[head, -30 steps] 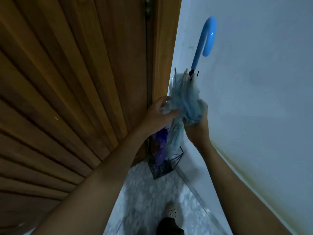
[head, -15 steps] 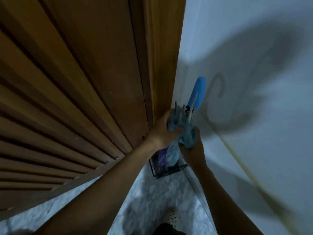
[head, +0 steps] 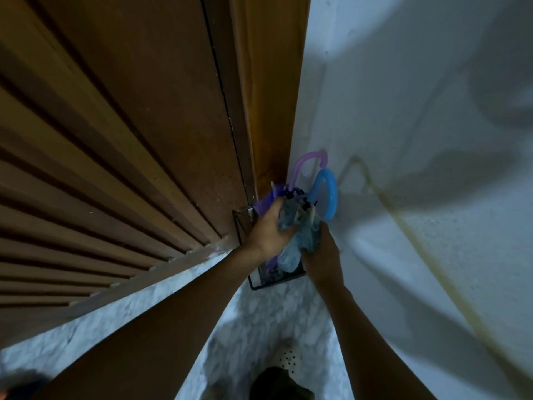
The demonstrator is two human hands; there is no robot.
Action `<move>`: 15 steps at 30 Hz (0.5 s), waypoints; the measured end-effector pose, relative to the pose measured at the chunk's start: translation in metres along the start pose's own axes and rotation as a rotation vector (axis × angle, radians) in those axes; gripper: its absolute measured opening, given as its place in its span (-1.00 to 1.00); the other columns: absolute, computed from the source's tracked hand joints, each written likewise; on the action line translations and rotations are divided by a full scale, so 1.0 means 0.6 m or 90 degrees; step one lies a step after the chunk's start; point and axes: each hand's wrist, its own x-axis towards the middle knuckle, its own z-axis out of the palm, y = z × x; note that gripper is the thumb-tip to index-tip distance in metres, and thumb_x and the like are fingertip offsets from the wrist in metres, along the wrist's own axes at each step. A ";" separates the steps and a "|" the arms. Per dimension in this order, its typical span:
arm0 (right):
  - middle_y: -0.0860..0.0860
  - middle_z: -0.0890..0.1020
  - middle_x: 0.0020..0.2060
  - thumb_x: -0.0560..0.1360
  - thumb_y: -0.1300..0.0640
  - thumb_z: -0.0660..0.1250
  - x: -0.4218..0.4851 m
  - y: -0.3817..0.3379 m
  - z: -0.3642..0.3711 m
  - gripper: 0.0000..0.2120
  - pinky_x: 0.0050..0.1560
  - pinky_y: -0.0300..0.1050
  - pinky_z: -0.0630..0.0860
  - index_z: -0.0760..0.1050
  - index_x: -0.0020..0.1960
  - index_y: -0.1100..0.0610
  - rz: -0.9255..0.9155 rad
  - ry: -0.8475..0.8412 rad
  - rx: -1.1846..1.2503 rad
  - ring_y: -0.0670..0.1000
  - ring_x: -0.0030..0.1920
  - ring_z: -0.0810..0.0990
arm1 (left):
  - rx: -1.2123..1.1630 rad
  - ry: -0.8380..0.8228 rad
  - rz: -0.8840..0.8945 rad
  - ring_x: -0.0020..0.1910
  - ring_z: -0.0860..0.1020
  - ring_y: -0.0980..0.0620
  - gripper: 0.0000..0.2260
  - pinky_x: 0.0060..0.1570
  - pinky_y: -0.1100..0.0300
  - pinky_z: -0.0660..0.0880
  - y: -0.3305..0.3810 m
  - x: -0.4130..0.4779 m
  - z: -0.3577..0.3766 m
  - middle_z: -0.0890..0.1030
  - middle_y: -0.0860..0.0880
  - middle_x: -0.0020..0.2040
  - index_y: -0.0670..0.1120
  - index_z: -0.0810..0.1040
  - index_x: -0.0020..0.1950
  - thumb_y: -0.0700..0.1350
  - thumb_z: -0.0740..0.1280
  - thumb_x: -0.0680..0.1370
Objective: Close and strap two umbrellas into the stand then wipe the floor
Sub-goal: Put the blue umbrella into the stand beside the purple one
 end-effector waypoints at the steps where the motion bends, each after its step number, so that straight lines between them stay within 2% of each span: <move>1: -0.12 0.54 -0.05 0.57 0.37 0.26 0.004 0.009 0.005 -0.65 -0.17 -0.63 0.36 0.35 0.20 -0.01 -0.003 0.001 0.001 -0.33 -0.10 0.55 | -0.014 -0.009 -0.012 0.23 0.50 0.12 -0.55 0.23 0.29 0.47 -0.004 0.001 0.000 0.52 0.04 0.20 -0.11 0.33 0.39 -0.27 0.38 0.54; 3: 0.01 0.56 0.12 0.52 0.39 0.30 0.008 0.017 0.010 -0.57 0.00 -0.45 0.44 0.36 0.33 0.10 0.006 -0.011 -0.012 -0.08 0.07 0.57 | -0.017 -0.016 -0.020 0.20 0.52 0.13 -0.58 0.22 0.24 0.50 -0.018 0.006 0.003 0.54 0.02 0.19 -0.11 0.35 0.35 -0.27 0.38 0.54; 4: 0.07 0.57 0.16 0.51 0.39 0.32 0.010 0.021 0.011 -0.56 0.04 -0.37 0.47 0.36 0.33 0.13 0.005 -0.026 -0.016 -0.01 0.12 0.58 | -0.018 -0.020 -0.029 0.19 0.54 0.12 -0.60 0.21 0.23 0.52 -0.027 0.008 0.005 0.56 -0.01 0.20 -0.12 0.36 0.34 -0.28 0.38 0.54; 7: 0.19 0.58 0.13 0.47 0.42 0.34 0.015 0.039 0.015 -0.62 -0.11 -0.50 0.44 0.38 0.20 0.12 0.002 -0.096 -0.063 -0.07 -0.03 0.55 | 0.005 -0.034 -0.046 0.13 0.57 0.12 -0.61 0.15 0.23 0.56 -0.053 0.012 0.008 0.57 -0.07 0.19 -0.17 0.35 0.32 -0.31 0.37 0.53; 9: 0.09 0.55 0.13 0.47 0.35 0.37 0.015 0.046 0.015 -0.58 -0.19 -0.53 0.38 0.38 0.28 0.15 0.010 -0.139 -0.109 -0.09 -0.01 0.49 | 0.017 -0.046 -0.063 0.14 0.58 0.03 -0.63 0.13 0.15 0.57 -0.068 0.012 0.010 0.58 -0.11 0.17 -0.17 0.36 0.29 -0.31 0.37 0.53; 11: -0.02 0.52 0.09 0.49 0.27 0.40 0.011 0.052 0.012 -0.53 -0.16 -0.56 0.39 0.36 0.36 0.14 0.016 -0.132 -0.112 -0.09 0.03 0.49 | 0.032 -0.056 -0.083 0.12 0.57 0.01 -0.67 0.07 0.19 0.57 -0.083 0.011 0.012 0.58 -0.04 0.09 -0.11 0.39 0.24 -0.29 0.38 0.53; 13: -0.05 0.56 0.04 0.50 0.20 0.41 0.003 0.051 0.007 -0.56 -0.02 -0.38 0.52 0.38 0.34 0.12 0.043 -0.100 -0.078 -0.04 0.00 0.58 | 0.054 -0.048 -0.097 0.11 0.56 0.01 -0.66 0.05 0.24 0.56 -0.094 0.010 0.015 0.57 0.01 0.06 -0.06 0.41 0.23 -0.24 0.42 0.52; 15: -0.05 0.64 0.01 0.49 0.11 0.43 -0.005 0.048 0.006 -0.60 0.01 -0.04 0.63 0.41 0.28 0.08 0.075 -0.053 -0.071 -0.01 -0.05 0.66 | 0.092 -0.020 -0.105 0.18 0.53 -0.05 -0.59 0.15 0.10 0.54 -0.103 0.011 0.019 0.54 -0.07 0.16 -0.03 0.42 0.29 -0.12 0.45 0.49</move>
